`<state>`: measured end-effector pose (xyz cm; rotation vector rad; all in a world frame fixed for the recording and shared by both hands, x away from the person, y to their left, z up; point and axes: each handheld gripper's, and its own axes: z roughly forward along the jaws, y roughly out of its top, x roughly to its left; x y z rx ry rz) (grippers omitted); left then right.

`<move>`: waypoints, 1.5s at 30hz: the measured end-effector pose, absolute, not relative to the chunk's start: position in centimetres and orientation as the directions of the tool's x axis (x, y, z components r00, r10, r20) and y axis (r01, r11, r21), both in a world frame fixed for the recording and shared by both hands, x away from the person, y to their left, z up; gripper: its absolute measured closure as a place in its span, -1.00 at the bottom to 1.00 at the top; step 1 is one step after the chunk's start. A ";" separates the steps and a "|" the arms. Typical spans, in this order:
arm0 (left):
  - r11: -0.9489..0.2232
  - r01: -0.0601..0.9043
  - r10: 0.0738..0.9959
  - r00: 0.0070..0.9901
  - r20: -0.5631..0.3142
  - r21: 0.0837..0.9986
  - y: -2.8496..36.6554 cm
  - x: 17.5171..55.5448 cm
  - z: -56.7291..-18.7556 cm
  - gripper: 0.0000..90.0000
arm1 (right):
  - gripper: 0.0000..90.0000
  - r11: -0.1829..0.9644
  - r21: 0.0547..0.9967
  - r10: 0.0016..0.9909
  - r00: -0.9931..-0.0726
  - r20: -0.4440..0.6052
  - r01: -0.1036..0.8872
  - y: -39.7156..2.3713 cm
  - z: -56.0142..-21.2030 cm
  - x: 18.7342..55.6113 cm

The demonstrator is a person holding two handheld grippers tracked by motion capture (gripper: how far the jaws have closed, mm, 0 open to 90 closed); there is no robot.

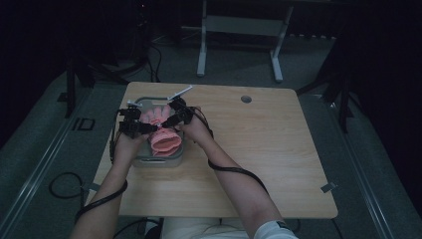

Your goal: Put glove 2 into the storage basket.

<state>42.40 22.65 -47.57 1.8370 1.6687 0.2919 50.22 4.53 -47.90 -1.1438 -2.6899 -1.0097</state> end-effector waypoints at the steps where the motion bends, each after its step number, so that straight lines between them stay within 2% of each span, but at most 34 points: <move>1: 0.004 0.813 0.953 0.173 -0.248 0.582 22.7 42.4 -47.5 -0.13 | 0.04 0.509 0.551 0.625 -0.724 0.291 0.661 4.4 -47.7 50.3; 12: -0.006 0.789 0.959 0.179 -0.221 0.614 23.0 41.9 -46.4 -0.15 | 0.02 0.486 0.590 0.616 -0.732 0.291 0.644 4.1 -46.2 50.0; 21: 0.007 0.776 0.956 0.179 -0.232 0.630 23.1 41.6 -45.9 -0.15 | 0.02 0.475 0.626 0.579 -0.755 0.307 0.618 4.0 -44.8 49.1; 36: -0.028 0.727 0.953 0.227 -0.202 0.686 22.5 40.4 -43.9 -0.18 | 0.00 0.441 0.658 0.576 -0.755 0.314 0.610 2.3 -43.8 48.8; 41: -0.051 0.688 0.949 0.259 -0.179 0.723 22.2 39.5 -42.9 -0.24 | -0.06 0.439 0.678 0.554 -0.771 0.312 0.590 1.7 -43.1 48.4; 45: -0.063 0.666 0.932 0.306 -0.195 0.743 21.8 38.7 -42.4 -0.50 | -0.20 0.444 0.689 0.531 -0.788 0.312 0.572 1.3 -42.6 47.9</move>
